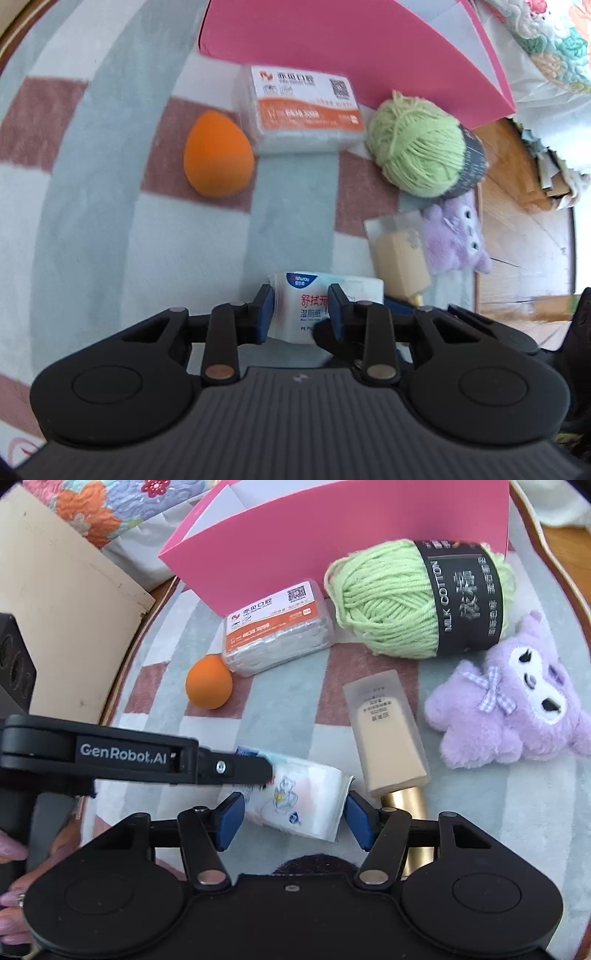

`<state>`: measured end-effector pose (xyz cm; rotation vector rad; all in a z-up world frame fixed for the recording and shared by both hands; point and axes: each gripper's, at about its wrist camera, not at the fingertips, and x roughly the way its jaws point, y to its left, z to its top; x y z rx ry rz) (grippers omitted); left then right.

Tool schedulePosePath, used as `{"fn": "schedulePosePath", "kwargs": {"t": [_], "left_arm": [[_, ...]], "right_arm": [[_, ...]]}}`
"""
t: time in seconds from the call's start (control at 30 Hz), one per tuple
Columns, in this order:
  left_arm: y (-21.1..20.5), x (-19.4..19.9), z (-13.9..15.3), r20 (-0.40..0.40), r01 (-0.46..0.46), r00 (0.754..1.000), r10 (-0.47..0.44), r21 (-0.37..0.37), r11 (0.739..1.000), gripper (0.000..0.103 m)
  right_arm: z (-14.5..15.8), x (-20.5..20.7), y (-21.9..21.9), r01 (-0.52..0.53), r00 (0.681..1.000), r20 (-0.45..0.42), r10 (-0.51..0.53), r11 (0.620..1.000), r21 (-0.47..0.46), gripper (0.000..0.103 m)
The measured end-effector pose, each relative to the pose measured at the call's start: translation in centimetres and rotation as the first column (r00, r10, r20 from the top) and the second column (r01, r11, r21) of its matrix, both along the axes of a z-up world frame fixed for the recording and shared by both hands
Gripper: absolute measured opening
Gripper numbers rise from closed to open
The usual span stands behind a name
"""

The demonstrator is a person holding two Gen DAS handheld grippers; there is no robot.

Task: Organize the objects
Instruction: 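Carry the tissue pack into the pink box and open the right gripper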

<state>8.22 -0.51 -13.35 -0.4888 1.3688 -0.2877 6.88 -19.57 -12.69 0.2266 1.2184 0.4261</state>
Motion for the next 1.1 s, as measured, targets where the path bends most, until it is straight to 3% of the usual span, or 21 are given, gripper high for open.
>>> {"fn": "schedulePosePath", "kwargs": {"t": [0.17,0.4,0.63,0.8,0.93,1.1], "left_arm": [[-0.3,-1.3,2.9,0.045,0.008,0.999,-0.008,0.0,1.0,0.03],[0.0,-0.9,9.3,0.129,0.068,0.99,-0.064,-0.033,0.997,0.03],[-1.5,1.1,15.9,0.274,0.13,0.953,-0.129,0.012,0.991,0.03],[-2.4,3.4,19.9,0.368,0.14,0.918,-0.145,0.039,0.989,0.03],[-3.6,6.5,21.0,0.405,0.118,0.904,-0.136,0.07,0.991,0.03],[-4.9,11.3,19.6,0.362,0.098,0.925,-0.113,0.06,0.993,0.031]], "right_arm": [[1.6,-0.7,0.0,-0.025,0.999,0.026,0.025,1.0,-0.019,0.065],[6.9,-0.9,-0.5,-0.045,0.995,0.093,0.045,0.999,-0.002,0.068],[13.3,0.8,-1.2,-0.06,0.976,0.209,0.061,0.998,-0.009,0.07],[17.3,2.5,-1.8,-0.084,0.938,0.331,0.101,0.994,-0.068,0.066],[19.0,4.7,-2.5,-0.058,0.92,0.383,0.088,0.994,-0.089,0.055],[18.8,9.1,-3.2,-0.023,0.927,0.369,0.067,0.992,-0.124,0.05]]}}
